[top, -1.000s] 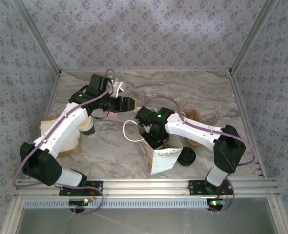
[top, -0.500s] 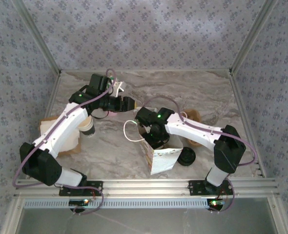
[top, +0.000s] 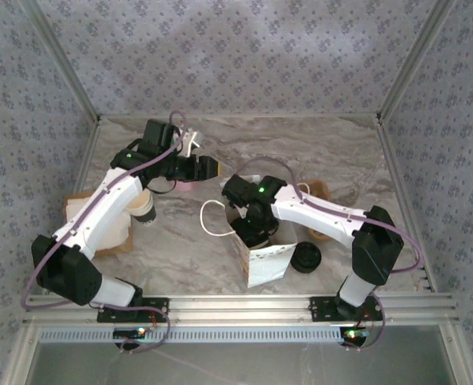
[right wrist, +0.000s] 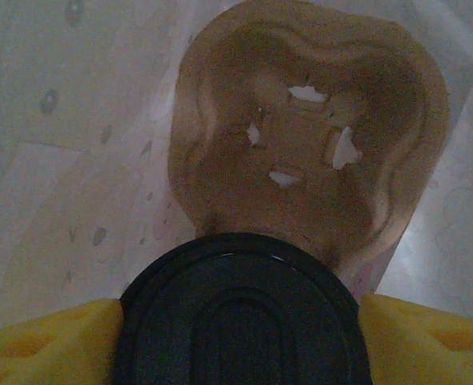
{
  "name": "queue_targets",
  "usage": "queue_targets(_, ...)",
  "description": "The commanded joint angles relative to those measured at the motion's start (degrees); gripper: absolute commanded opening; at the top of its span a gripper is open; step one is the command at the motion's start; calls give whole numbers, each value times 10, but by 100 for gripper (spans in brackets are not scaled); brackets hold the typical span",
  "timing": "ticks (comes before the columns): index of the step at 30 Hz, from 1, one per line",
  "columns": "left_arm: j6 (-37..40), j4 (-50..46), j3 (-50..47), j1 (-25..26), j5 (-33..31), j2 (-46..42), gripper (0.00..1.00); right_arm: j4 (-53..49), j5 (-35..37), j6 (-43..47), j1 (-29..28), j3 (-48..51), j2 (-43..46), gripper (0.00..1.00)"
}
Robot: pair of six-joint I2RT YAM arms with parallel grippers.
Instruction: Pack the takeout coffee
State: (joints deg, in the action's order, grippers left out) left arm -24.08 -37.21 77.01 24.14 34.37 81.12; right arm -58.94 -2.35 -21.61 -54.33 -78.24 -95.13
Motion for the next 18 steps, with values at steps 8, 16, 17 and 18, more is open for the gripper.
queue_targets(8,-11,23,21,-9,-2,1,54,-25,7,-5,-3,-22,9,84)
queue_targets(16,-13,25,21,-10,0,-2,54,-30,12,-7,-5,-25,22,85)
queue_targets(17,-14,26,21,-9,0,-2,54,-31,12,-8,-5,-26,24,86)
queue_targets(18,-14,26,21,-9,0,-2,54,-30,12,-9,-6,-26,26,86)
